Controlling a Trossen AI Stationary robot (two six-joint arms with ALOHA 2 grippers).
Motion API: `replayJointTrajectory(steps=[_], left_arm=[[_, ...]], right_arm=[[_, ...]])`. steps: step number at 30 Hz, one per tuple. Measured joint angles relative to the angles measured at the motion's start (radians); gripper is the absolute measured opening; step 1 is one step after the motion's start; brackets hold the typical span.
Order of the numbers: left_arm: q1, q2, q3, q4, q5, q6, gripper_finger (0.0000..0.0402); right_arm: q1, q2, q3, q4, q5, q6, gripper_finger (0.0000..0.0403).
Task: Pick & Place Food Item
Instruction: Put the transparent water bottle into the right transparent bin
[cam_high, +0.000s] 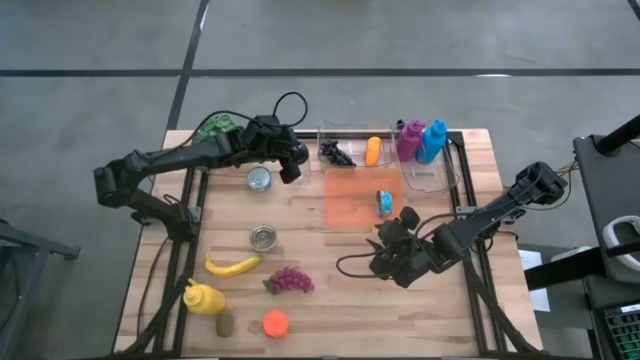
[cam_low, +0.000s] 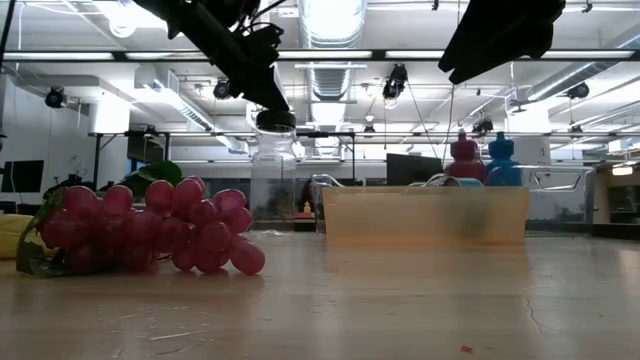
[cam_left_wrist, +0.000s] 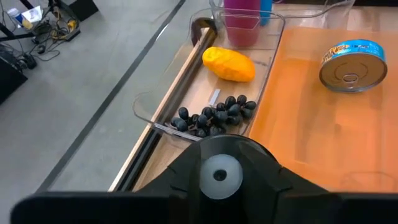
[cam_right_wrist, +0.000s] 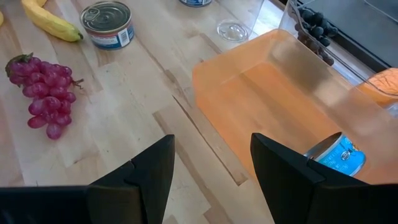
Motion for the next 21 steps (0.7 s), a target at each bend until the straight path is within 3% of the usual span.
replayJointTrajectory(steps=[21], left_arm=[[0.0, 0.0, 0.062, 0.009, -0.001, 0.003, 0.0076]], right_arm=[[0.0, 0.0, 0.0, 0.0, -0.002, 0.0, 0.0206]])
